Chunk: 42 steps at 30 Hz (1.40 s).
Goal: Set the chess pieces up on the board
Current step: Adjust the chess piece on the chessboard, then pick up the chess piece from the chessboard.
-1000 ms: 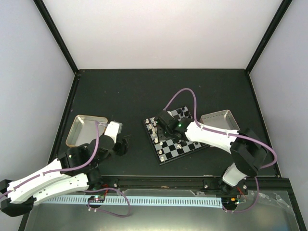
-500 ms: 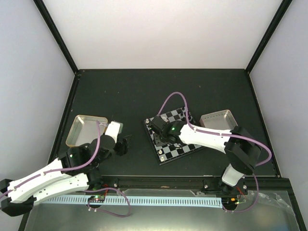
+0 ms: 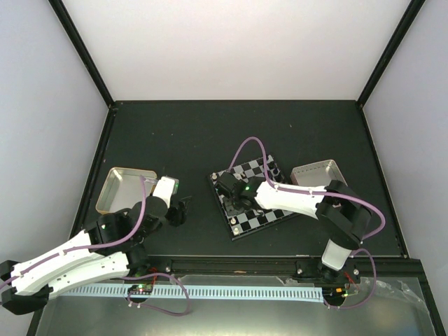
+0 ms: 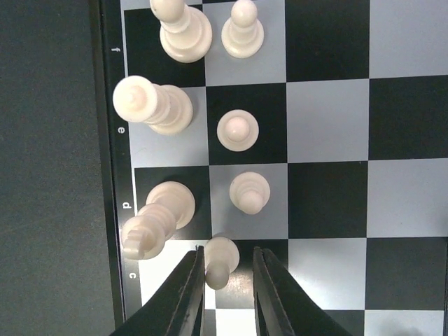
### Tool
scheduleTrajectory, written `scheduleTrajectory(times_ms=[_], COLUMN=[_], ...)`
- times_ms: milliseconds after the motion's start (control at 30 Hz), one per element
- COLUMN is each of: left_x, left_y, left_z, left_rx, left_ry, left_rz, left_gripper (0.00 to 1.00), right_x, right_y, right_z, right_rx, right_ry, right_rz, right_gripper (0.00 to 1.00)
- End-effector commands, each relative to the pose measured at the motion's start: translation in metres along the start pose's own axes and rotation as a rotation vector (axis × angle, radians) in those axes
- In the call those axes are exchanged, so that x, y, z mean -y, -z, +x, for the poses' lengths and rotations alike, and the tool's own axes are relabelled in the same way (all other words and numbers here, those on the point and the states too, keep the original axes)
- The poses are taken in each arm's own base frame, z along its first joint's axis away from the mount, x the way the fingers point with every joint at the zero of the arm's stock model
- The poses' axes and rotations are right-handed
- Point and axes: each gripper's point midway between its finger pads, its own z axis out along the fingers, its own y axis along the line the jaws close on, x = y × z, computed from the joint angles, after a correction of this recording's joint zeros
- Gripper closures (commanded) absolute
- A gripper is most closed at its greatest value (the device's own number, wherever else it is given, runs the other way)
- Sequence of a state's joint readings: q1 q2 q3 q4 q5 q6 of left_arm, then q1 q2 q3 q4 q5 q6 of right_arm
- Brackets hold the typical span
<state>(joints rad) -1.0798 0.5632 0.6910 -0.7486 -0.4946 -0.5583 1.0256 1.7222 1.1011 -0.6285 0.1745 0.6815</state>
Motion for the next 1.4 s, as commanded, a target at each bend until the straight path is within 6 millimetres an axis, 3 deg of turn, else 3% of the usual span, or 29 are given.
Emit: scheduleTrajectory(times_ms=[0,467,700,867,1167,1367], left_x=[-0.004,-0.004,-0.004,-0.004,0.008,0.020], left_y=[-0.001,-0.002,-0.002,-0.001,-0.006,-0.017], left_z=[0.000,0.000,0.000,-0.001,0.001,0.011], left_rx=[0.001,-0.002,0.000,0.003,0.007,-0.015], left_ry=[0.004,0.003,0.005,0.008,0.064,0.094], left_rz=[-0.025,-0.026,-0.025,-0.027,0.040,0.089], left_gripper=[0.36,0.36,0.36,0.36,0.35,0.35], right_x=[0.003,0.016,-0.004,0.012,0.055,0.070], right_y=[-0.001,0.004,0.033,0.047,0.020,-0.009], right_z=[-0.001,0.010,-0.012,-0.033,-0.088,-0.105], right_rx=[0.003,-0.001,0.095,0.178,0.212,0.163], right_ry=[-0.013,-0.024,-0.035,-0.076,-0.057,0.020], right_rz=[0.022,0.046,-0.091,-0.064,0.036,0.089], right_gripper=[0.79,0.81,0.71,0.66,0.53,0.51])
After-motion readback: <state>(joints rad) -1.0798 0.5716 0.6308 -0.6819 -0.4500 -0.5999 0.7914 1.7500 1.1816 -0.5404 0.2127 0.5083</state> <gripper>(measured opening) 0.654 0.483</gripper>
